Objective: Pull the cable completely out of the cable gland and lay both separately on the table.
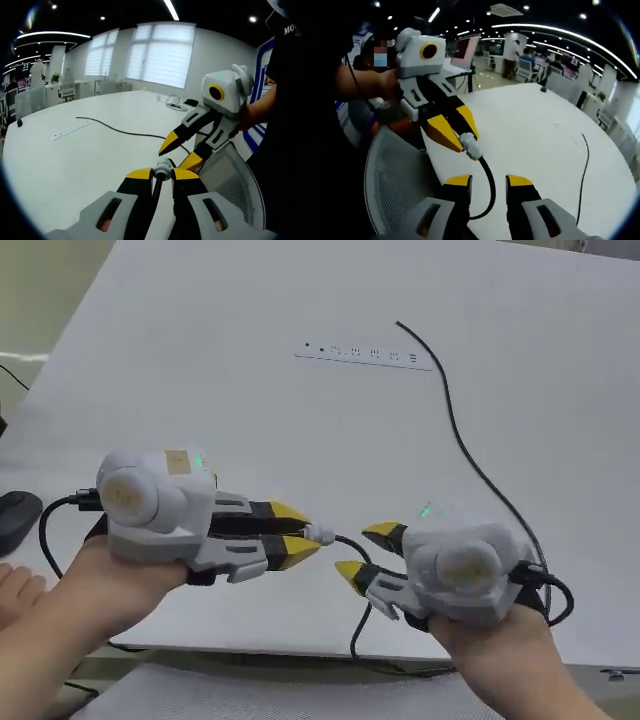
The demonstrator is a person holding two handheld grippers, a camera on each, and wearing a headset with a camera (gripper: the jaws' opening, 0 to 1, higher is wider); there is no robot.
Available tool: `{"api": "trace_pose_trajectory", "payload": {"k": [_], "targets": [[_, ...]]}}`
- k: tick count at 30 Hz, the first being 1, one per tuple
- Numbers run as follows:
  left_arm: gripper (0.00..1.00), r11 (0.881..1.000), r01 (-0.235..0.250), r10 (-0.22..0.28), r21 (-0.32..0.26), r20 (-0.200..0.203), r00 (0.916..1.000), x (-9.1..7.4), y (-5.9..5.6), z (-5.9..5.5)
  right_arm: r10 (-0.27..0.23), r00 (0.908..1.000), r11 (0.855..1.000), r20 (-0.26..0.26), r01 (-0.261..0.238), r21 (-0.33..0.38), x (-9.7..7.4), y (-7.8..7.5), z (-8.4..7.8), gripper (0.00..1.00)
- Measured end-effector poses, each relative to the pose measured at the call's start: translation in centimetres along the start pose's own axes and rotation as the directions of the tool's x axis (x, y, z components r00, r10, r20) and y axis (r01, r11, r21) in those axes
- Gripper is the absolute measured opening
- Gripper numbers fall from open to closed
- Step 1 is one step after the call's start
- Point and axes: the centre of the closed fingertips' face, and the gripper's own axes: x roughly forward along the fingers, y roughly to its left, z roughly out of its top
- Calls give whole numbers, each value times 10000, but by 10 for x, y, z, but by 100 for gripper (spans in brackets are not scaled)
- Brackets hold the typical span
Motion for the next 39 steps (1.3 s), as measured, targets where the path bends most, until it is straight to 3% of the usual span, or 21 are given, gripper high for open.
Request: {"api": "trace_pose_trajectory", "payload": {"k": [1, 4, 9, 11, 16, 25, 31, 35, 39], "targets": [[15, 10000, 5, -5, 6, -16, 10000, 0, 0, 0, -17, 10000, 9975, -97, 10, -707, 2, 0, 2, 20], [15, 10000, -13, 13, 5, -35, 10000, 0, 1, -1, 134, 9995, 9867, -293, -180, -1617, 6, 2, 4, 13], [15, 10000, 33, -32, 37, -147, 9999, 1, 0, -3, 161, 9996, 9702, -223, -210, -2415, 7, 3, 12, 7], [15, 10000, 25, -25, 25, -138, 9999, 1, 0, -3, 196, 9989, 9601, -422, -306, -2781, 7, 3, 10, 5], [15, 10000, 21, -19, 69, -178, 9998, 2, 3, -2, 240, 9986, 9536, -475, -371, -2987, 10, 4, 8, 0], [15, 9999, -16, 19, 134, -191, 9998, 7, 2, 0, 404, 9985, 9666, -374, -485, -2517, 9, -2, 3, 0], [15, 9999, -26, 30, 167, -226, 9997, 8, 2, 1, 331, 9983, 9841, -486, -411, -1729, 7, -9, -9, 0], [15, 9998, -41, 45, 171, -251, 9997, 9, 2, 0, 305, 9978, 9984, -590, -332, -458, 7, -14, -21, 0], [15, 9998, -32, 38, 195, -292, 9996, 10, 2, 0, 362, 9977, 9970, -580, -321, 707, 7, -18, -31, 0]]}}
